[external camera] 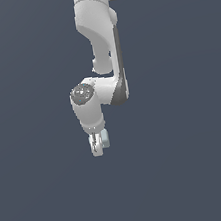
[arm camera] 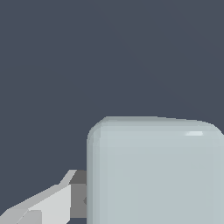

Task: Pick up the object and move it to a goal position.

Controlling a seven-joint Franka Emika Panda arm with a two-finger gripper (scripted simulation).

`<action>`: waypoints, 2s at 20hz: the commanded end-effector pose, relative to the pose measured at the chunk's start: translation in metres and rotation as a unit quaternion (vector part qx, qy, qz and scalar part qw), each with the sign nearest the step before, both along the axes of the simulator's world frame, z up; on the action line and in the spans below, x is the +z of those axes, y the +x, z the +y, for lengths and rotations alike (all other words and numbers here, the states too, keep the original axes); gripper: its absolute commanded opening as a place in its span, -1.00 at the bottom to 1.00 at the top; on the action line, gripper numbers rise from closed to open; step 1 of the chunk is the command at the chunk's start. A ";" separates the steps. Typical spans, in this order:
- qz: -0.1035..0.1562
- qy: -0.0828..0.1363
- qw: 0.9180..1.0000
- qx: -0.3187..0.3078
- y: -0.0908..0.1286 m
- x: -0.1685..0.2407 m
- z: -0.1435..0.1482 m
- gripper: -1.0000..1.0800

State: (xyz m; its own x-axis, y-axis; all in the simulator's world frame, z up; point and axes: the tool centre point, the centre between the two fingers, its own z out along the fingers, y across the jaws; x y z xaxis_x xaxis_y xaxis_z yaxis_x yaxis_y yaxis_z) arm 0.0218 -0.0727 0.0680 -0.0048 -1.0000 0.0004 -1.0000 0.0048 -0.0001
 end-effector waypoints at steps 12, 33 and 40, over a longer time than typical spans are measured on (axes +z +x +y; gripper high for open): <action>0.000 0.000 1.000 0.001 0.042 0.039 0.118 -1.00; 0.000 0.000 1.000 0.001 0.100 0.086 0.264 -1.00; 0.000 0.000 1.000 0.001 0.106 0.090 0.276 -1.00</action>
State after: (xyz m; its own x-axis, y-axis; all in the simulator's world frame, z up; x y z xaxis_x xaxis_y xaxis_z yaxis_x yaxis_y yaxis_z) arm 0.1268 0.2018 0.1566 -0.0028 -1.0000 0.0004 -1.0000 0.0028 0.0005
